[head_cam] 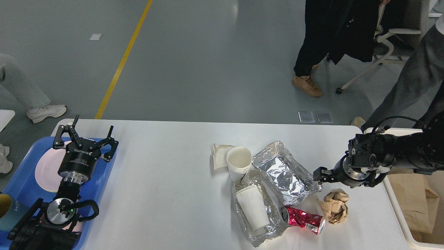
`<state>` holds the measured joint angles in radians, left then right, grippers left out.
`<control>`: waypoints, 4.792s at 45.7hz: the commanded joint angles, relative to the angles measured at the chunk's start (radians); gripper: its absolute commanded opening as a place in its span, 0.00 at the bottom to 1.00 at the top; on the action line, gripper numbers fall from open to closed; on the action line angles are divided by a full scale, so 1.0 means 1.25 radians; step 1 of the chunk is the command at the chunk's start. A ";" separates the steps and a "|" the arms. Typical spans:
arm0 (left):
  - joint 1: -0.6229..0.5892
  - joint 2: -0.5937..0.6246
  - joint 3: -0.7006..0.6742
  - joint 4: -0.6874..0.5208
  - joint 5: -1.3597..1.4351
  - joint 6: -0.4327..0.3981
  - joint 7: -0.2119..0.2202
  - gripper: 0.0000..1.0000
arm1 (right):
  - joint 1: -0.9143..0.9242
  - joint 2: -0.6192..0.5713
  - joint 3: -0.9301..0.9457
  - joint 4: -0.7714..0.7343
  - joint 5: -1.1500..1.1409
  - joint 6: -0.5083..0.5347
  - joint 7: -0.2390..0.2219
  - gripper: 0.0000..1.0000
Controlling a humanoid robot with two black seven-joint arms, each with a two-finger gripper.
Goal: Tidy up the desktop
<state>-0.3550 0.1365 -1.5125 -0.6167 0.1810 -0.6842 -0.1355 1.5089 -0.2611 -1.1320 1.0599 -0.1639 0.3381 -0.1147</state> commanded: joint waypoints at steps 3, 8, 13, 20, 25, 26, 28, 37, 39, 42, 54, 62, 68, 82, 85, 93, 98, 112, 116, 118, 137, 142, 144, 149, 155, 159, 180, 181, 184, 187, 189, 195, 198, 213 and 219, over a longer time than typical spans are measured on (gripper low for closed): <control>0.001 0.000 0.000 0.000 0.000 0.000 0.000 0.96 | 0.287 0.006 -0.093 0.167 0.000 0.158 -0.001 1.00; 0.001 0.000 0.000 0.000 0.000 0.000 -0.001 0.96 | 0.497 0.011 -0.112 0.256 0.000 0.272 -0.001 1.00; 0.001 0.000 0.000 0.000 0.000 0.000 -0.001 0.96 | 0.696 0.009 -0.114 0.288 0.000 0.462 -0.001 1.00; 0.001 0.000 0.000 0.000 0.000 0.000 -0.001 0.96 | 0.809 0.008 -0.129 0.313 0.001 0.497 0.000 1.00; 0.001 0.000 0.000 0.000 0.000 0.000 -0.001 0.96 | 0.841 0.008 -0.129 0.345 0.000 0.497 0.000 1.00; -0.001 0.000 0.000 0.000 0.000 0.000 -0.001 0.96 | 0.842 0.009 -0.129 0.347 0.001 0.497 0.000 1.00; 0.001 0.000 0.000 0.000 0.000 0.000 -0.001 0.96 | 0.843 0.008 -0.126 0.347 0.001 0.497 0.000 1.00; -0.001 0.000 0.000 0.000 0.000 0.000 -0.001 0.96 | 0.832 0.011 -0.108 0.346 -0.003 0.481 0.003 1.00; 0.001 0.000 0.000 0.000 0.000 0.000 0.000 0.96 | 0.823 0.014 -0.106 0.345 -0.003 0.466 0.007 1.00; -0.001 0.000 0.000 0.000 0.000 0.000 -0.001 0.96 | 0.795 0.017 -0.087 0.339 -0.005 0.449 0.007 1.00; -0.001 0.000 0.000 0.000 0.000 0.000 0.000 0.96 | 0.435 0.098 0.015 0.089 -0.010 0.340 0.003 1.00; -0.001 0.000 0.000 0.000 0.000 0.000 -0.001 0.96 | 0.143 0.171 0.010 -0.122 -0.022 0.202 0.008 0.99; -0.001 -0.001 0.000 0.000 0.000 0.000 0.000 0.96 | -0.024 0.205 0.013 -0.266 -0.119 0.095 0.018 0.98; -0.001 0.000 0.000 0.000 0.000 0.000 0.000 0.96 | -0.158 0.206 0.005 -0.355 -0.320 0.038 0.222 0.94; -0.001 0.000 0.000 0.000 0.000 0.000 -0.001 0.96 | -0.181 0.210 0.005 -0.358 -0.349 0.009 0.213 0.96; -0.001 -0.001 0.000 0.000 0.000 0.000 0.000 0.96 | -0.257 0.215 0.005 -0.426 -0.360 -0.067 0.154 0.96; -0.001 -0.001 0.000 0.000 0.000 0.000 -0.001 0.96 | -0.282 0.216 0.004 -0.451 -0.360 -0.072 0.153 0.96; -0.001 -0.001 0.000 0.000 0.000 0.000 0.000 0.96 | -0.309 0.221 0.010 -0.454 -0.351 -0.117 0.149 0.91; -0.001 -0.001 0.000 0.000 0.000 0.000 0.000 0.96 | -0.317 0.220 0.012 -0.455 -0.350 -0.128 0.149 0.76; -0.001 0.000 0.000 0.000 0.000 0.000 0.000 0.96 | -0.325 0.220 0.012 -0.454 -0.350 -0.129 0.148 0.64; -0.001 -0.001 0.000 0.000 0.000 0.000 0.000 0.96 | -0.330 0.220 0.018 -0.448 -0.322 -0.115 0.092 0.00; -0.001 -0.001 0.000 0.000 0.000 0.000 0.000 0.96 | -0.326 0.220 0.018 -0.445 -0.300 -0.110 0.083 0.00; -0.001 -0.001 0.000 0.000 0.000 0.000 -0.001 0.96 | -0.326 0.220 0.020 -0.447 -0.291 -0.111 0.075 0.00; -0.001 -0.001 0.000 0.000 0.000 0.000 0.000 0.96 | -0.325 0.219 0.029 -0.444 -0.247 -0.110 0.056 0.00; -0.001 -0.001 0.000 0.000 0.000 0.000 0.000 0.96 | -0.321 0.217 0.034 -0.444 -0.227 -0.106 0.055 0.00; 0.001 -0.001 0.000 0.000 0.000 0.000 0.000 0.96 | -0.319 0.215 0.043 -0.444 -0.224 -0.099 0.055 0.00; -0.001 0.000 0.000 0.000 0.000 0.000 -0.001 0.96 | -0.124 0.095 0.086 -0.335 -0.051 0.091 -0.006 0.00; -0.001 0.000 0.000 0.000 0.000 0.000 0.000 0.96 | -0.105 0.084 0.085 -0.314 -0.044 0.098 -0.010 0.00; -0.001 0.000 0.000 0.000 0.000 0.000 -0.001 0.96 | -0.034 0.041 0.082 -0.239 -0.028 0.116 -0.019 0.00; -0.001 -0.001 0.000 0.000 0.000 0.000 0.000 0.96 | 0.052 -0.004 0.069 -0.144 -0.009 0.123 -0.024 0.00; -0.001 0.000 0.000 0.000 0.000 0.000 -0.001 0.96 | 0.113 -0.025 0.052 -0.073 0.005 0.123 -0.025 0.00; -0.001 0.000 0.000 0.000 0.000 0.000 0.000 0.96 | 0.328 -0.037 -0.094 0.125 0.077 0.121 -0.024 0.00; 0.001 0.000 0.000 0.000 0.000 0.000 0.000 0.96 | 0.434 -0.038 -0.155 0.224 0.120 0.121 -0.020 0.00; -0.001 0.000 0.000 0.000 0.000 0.000 0.000 0.96 | 0.695 -0.045 -0.334 0.491 0.132 0.139 0.104 0.00; 0.001 0.000 0.000 0.000 0.000 0.000 0.000 0.96 | 0.701 -0.044 -0.376 0.509 0.127 0.141 0.131 0.00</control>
<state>-0.3549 0.1364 -1.5125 -0.6168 0.1810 -0.6842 -0.1358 2.3750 -0.3175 -1.5591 1.6733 0.0008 0.5127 0.0219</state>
